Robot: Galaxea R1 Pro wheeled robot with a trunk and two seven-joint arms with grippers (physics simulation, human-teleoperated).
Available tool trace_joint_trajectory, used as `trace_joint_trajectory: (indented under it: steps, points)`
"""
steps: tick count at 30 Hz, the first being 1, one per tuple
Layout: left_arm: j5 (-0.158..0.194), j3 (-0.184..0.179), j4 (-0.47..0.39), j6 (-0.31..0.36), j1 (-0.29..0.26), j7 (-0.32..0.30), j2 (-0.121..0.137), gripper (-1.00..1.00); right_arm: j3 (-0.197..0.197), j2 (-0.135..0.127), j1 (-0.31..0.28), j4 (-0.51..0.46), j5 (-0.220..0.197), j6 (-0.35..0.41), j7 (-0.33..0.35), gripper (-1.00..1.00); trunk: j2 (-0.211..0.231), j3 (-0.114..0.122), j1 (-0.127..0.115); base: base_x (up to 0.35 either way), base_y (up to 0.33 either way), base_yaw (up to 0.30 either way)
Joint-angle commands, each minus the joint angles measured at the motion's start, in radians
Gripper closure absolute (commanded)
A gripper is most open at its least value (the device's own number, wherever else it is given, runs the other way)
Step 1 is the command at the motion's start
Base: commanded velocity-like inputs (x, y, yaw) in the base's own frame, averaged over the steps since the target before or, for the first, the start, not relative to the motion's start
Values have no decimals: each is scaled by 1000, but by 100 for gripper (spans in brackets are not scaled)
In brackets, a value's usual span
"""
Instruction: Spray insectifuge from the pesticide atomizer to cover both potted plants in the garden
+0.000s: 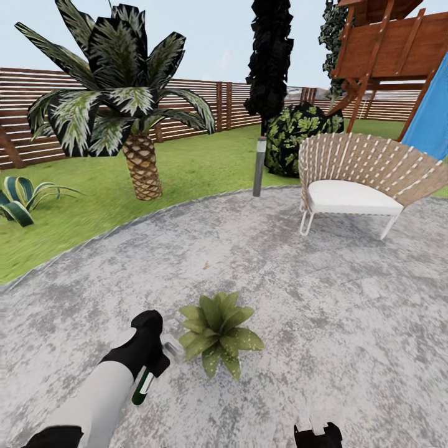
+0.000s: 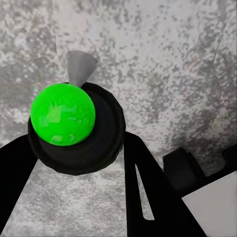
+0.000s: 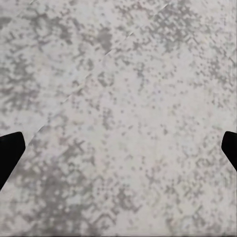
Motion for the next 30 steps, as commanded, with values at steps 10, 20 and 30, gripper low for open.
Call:
trace_joint_trajectory:
  steps: [10,20,30]
  points:
    - [-6,-66,16,8,-54,-20,-4,100,8,-2,0,1,-6,-4,-4,-100,0,-1,0,121,99,-125]
    - [2,-169,16,3,-43,-158,48,100,8,-3,0,1,-5,-2,-4,-100,0,-1,0,1,1,0]
    - [-6,-172,2,4,-68,-252,22,100,8,-3,0,1,-4,-2,-4,-100,0,-1,0,0,0,0]
